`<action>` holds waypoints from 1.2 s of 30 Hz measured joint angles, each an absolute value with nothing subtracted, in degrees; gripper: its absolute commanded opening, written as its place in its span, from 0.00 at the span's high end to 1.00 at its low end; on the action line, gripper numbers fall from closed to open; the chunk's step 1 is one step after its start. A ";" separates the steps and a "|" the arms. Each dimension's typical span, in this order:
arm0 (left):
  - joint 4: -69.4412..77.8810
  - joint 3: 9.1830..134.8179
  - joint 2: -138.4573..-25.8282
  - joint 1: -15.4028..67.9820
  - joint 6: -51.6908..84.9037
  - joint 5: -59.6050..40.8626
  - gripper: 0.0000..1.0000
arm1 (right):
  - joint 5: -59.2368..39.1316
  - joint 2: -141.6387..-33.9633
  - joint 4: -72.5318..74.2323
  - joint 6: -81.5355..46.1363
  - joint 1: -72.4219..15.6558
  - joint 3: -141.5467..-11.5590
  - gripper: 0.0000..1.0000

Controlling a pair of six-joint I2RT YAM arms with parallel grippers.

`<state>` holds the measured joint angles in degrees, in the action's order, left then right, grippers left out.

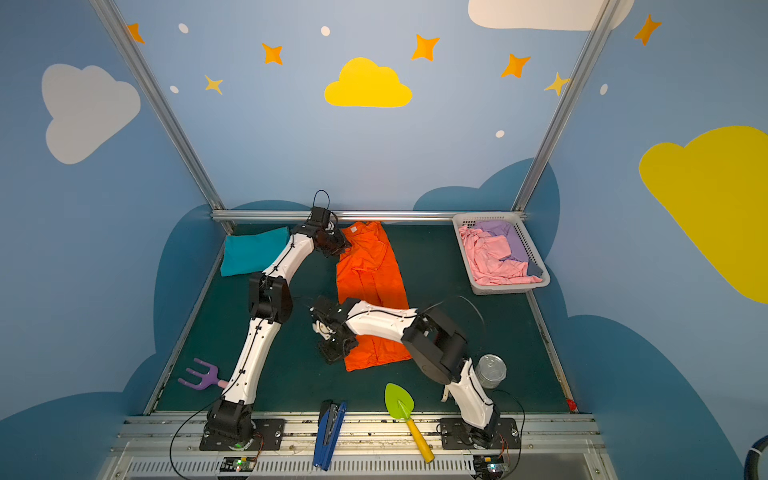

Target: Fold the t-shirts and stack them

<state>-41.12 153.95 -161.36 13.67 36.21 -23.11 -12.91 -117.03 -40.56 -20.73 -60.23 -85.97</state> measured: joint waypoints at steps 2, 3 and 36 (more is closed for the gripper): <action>-41.30 152.90 -160.62 14.33 35.31 -22.94 0.61 | -8.36 -111.87 -42.02 -21.06 -57.10 -83.90 1.00; -41.47 152.48 -160.31 14.52 35.03 -22.81 0.61 | -6.13 -110.15 -42.59 -21.19 -55.79 -83.44 1.00; -45.47 152.57 -159.74 16.47 33.10 -20.34 0.74 | -8.62 -117.45 -44.93 -19.81 -66.04 -83.35 1.00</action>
<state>-45.47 152.57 -159.74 16.47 33.10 -20.34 -8.62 -117.45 -44.93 -19.81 -66.04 -83.35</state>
